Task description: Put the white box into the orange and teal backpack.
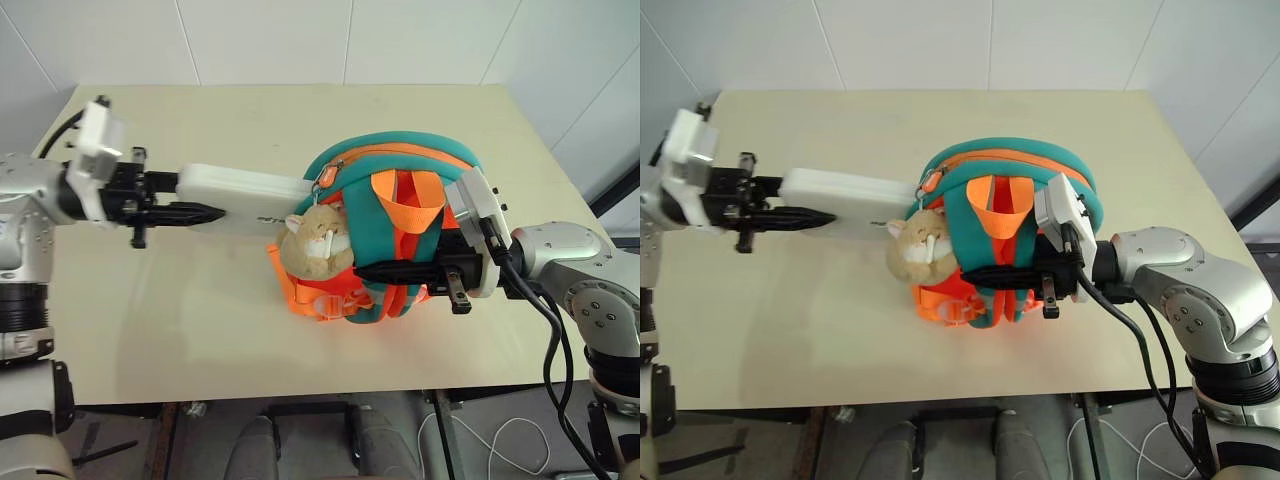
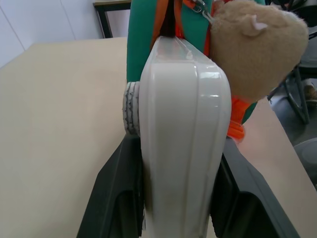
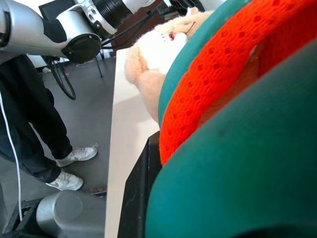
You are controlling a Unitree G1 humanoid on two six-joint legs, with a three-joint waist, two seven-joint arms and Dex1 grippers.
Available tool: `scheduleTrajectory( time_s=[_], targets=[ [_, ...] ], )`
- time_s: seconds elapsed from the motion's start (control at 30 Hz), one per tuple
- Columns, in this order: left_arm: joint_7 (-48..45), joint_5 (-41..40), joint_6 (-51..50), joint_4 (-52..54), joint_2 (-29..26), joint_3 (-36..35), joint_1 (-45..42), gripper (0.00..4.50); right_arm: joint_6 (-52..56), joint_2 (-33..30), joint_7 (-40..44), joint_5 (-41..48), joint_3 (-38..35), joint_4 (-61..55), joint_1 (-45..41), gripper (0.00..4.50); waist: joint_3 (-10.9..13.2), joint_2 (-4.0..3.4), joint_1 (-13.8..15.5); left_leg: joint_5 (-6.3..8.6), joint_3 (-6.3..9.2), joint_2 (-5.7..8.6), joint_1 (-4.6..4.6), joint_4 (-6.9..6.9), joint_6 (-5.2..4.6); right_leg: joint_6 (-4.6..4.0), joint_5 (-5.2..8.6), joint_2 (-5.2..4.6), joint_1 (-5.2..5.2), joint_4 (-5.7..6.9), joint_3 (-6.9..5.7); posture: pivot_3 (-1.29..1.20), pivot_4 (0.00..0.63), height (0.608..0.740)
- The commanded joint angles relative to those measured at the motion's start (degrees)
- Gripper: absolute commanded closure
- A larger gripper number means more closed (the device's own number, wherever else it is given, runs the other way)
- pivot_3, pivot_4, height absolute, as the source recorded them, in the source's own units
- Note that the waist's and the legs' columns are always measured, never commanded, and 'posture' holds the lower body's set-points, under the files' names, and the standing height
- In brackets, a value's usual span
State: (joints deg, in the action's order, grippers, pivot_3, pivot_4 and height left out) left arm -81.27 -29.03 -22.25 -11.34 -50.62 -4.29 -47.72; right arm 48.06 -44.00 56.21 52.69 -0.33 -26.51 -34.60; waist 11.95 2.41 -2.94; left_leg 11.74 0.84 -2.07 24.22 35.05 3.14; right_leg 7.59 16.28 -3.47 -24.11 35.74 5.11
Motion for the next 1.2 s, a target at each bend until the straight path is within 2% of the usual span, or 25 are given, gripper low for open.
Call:
scheduleTrajectory(
  time_s=[0.03,0.13,0.3,0.4,0.53,0.6,0.8,0.9,1.07,1.2],
  targets=[
    [4.34,2.11,-3.84,3.65,2.60,3.72,-3.12,3.24,-1.78,0.77,-0.39,-0.74,-0.64,-1.18,-0.04,4.50,0.00,0.00,0.04,0.00,0.00,0.00,0.00,0.00,0.00,0.01,0.00,0.00,0.00,0.00,0.00,0.00,0.150,0.740],
    [7.86,4.36,-7.90,4.19,6.82,8.35,-5.14,3.25,-1.93,1.67,-0.85,-1.10,-0.43,-1.38,0.06,4.50,0.00,0.00,0.00,0.00,0.00,0.01,0.00,0.03,0.00,0.04,-0.02,0.02,0.00,0.02,0.02,0.00,0.150,0.740],
    [14.23,6.58,-11.33,2.70,15.60,12.19,-8.11,3.25,-1.86,2.98,-1.37,-1.90,-0.09,-1.64,-0.01,4.50,0.00,0.00,0.17,0.00,0.04,0.01,0.00,0.09,0.00,0.09,-0.02,0.04,0.00,0.11,0.04,0.00,0.150,0.740],
    [18.18,8.32,-11.08,0.97,21.03,13.68,-9.48,3.25,-1.63,3.68,-1.98,-1.96,0.14,-2.19,0.03,4.50,0.00,0.00,0.38,-0.01,0.05,0.02,0.00,0.12,-0.01,0.11,-0.03,0.05,0.00,0.15,0.05,0.00,0.150,0.740],
    [19.46,9.14,-10.21,0.79,24.68,13.93,-9.85,3.25,-1.26,4.06,-2.74,-1.63,-0.06,-2.90,0.30,4.50,0.00,0.00,0.61,-0.02,0.05,0.04,-0.01,0.13,-0.02,0.13,-0.04,0.05,0.00,0.15,0.08,0.00,0.150,0.740],
    [19.00,8.78,-9.38,1.21,25.61,13.50,-9.79,2.49,-1.14,4.18,-3.30,-1.43,-0.18,-3.24,0.50,4.50,0.00,0.00,0.96,-0.02,0.05,0.04,-0.01,0.13,-0.01,0.13,-0.04,0.05,0.00,0.14,0.08,0.00,0.150,0.740],
    [14.34,6.99,-13.43,6.81,19.56,12.31,-8.19,0.76,-0.73,4.46,-4.47,-0.81,-0.52,-4.16,1.09,4.50,0.01,-0.01,0.89,-0.02,0.05,0.04,-0.01,0.06,-0.01,0.12,-0.03,0.05,0.00,0.11,0.09,0.00,0.150,0.740],
    [11.07,5.85,-14.43,9.80,12.93,9.88,-6.04,0.03,-0.85,4.59,-4.69,-0.83,-0.43,-4.25,1.43,4.50,0.01,-0.02,0.53,-0.02,0.05,0.03,-0.01,0.04,-0.01,0.12,-0.02,0.06,-0.01,0.11,0.08,0.00,0.150,0.740],
    [10.91,5.55,-14.37,11.33,4.74,5.68,-2.59,0.03,-1.14,4.71,-4.48,-1.12,-0.10,-3.71,1.30,4.50,0.01,-0.03,-0.08,-0.02,0.05,0.02,-0.04,0.03,-0.01,0.09,0.00,0.05,0.00,0.14,0.07,0.00,0.150,0.740],
    [13.96,5.01,-12.37,11.62,4.01,1.60,-0.43,0.03,-1.42,4.88,-3.86,-1.53,0.41,-2.94,0.78,4.50,0.02,-0.02,0.27,-0.02,0.06,0.03,-0.02,0.10,-0.01,0.09,0.00,0.03,0.03,0.12,0.07,0.00,0.150,0.740]
  ],
)
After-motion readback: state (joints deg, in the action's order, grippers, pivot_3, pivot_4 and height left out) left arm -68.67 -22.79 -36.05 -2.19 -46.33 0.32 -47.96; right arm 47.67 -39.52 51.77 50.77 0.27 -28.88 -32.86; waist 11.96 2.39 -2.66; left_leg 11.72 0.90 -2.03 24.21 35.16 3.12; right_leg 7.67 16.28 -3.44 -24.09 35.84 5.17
